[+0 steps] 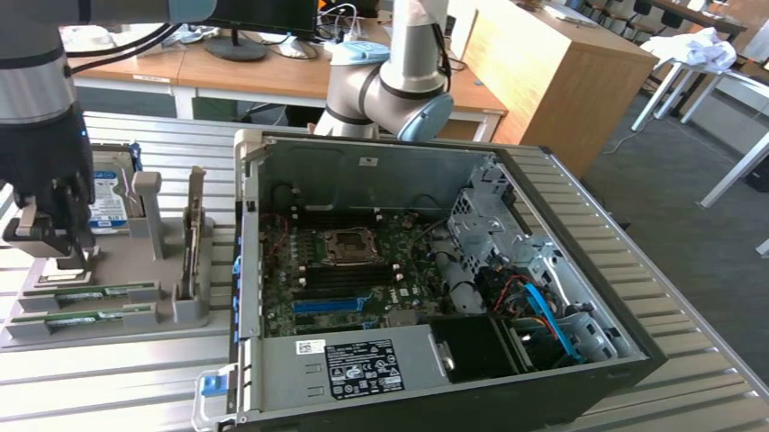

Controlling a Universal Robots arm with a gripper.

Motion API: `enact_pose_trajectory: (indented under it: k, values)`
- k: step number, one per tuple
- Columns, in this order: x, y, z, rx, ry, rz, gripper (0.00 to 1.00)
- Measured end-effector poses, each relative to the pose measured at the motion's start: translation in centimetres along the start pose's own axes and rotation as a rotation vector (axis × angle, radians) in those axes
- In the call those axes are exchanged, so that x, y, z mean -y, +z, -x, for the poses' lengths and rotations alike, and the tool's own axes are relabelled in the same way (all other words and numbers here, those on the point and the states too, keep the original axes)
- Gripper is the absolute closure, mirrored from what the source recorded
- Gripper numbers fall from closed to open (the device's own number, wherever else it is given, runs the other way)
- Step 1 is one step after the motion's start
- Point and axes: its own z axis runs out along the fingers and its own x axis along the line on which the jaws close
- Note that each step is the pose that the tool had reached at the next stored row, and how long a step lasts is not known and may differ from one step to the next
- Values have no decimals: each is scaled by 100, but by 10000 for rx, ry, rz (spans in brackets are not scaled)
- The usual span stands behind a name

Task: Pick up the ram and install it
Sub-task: 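Pick up the ram and move it above insertion slot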

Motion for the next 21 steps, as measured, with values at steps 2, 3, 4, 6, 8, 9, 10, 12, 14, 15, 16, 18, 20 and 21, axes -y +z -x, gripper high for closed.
enact_pose_trajectory:
  k: [2,3,4,6,8,9,10,12,14,15,16,18,20,21]
  values:
    - [0,21,0,0,-1,0,63]
    - [0,33,1,0,-1,0,63]
    - [0,44,1,0,0,0,63]
    - [1,71,1,0,0,1,63]
    - [1,99,2,0,0,-1,63]
    - [1,138,2,1,-1,0,63]
    - [1,145,3,0,0,0,63]
    - [1,158,3,0,0,1,63]
    - [1,182,4,0,0,0,63]
    - [1,193,4,0,0,1,63]
    - [1,210,4,0,-1,0,63]
    - [1,239,4,0,0,0,63]
    - [2,253,5,-1,0,1,63]
    - [2,262,5,-1,0,0,63]
